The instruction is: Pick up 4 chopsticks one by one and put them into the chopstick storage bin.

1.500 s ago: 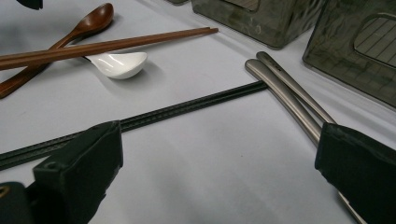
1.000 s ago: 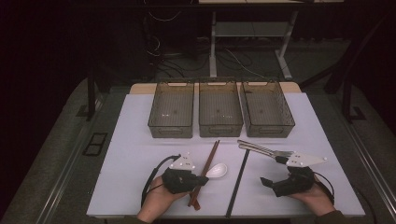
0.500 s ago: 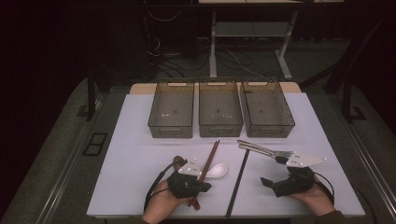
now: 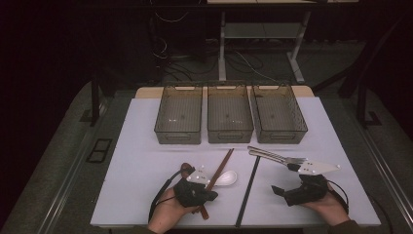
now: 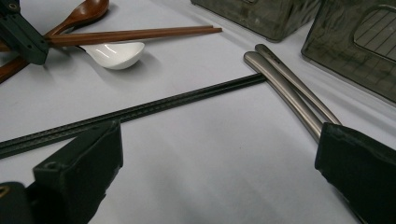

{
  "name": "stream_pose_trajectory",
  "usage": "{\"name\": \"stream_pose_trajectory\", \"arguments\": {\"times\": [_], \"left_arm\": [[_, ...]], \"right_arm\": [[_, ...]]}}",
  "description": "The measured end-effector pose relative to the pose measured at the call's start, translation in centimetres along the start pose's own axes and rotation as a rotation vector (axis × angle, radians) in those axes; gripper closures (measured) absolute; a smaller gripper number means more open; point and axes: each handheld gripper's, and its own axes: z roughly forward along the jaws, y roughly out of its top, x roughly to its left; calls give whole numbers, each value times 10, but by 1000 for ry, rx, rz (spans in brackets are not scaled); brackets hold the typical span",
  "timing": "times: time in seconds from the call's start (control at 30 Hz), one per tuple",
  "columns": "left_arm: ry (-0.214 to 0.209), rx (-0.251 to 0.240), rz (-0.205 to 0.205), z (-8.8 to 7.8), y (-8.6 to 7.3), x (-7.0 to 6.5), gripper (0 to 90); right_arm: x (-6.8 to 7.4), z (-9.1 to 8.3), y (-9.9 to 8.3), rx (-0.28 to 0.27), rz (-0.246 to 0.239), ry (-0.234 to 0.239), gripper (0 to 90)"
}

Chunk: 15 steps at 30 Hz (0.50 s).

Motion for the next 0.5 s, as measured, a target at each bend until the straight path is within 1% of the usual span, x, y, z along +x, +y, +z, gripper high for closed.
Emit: {"name": "stream_pose_trajectory", "arguments": {"times": [0.5], "left_arm": [[31,-2,-6,-5,-2,3,888]], "right_arm": [[0,0,0,2,-2,-3,9]]}}
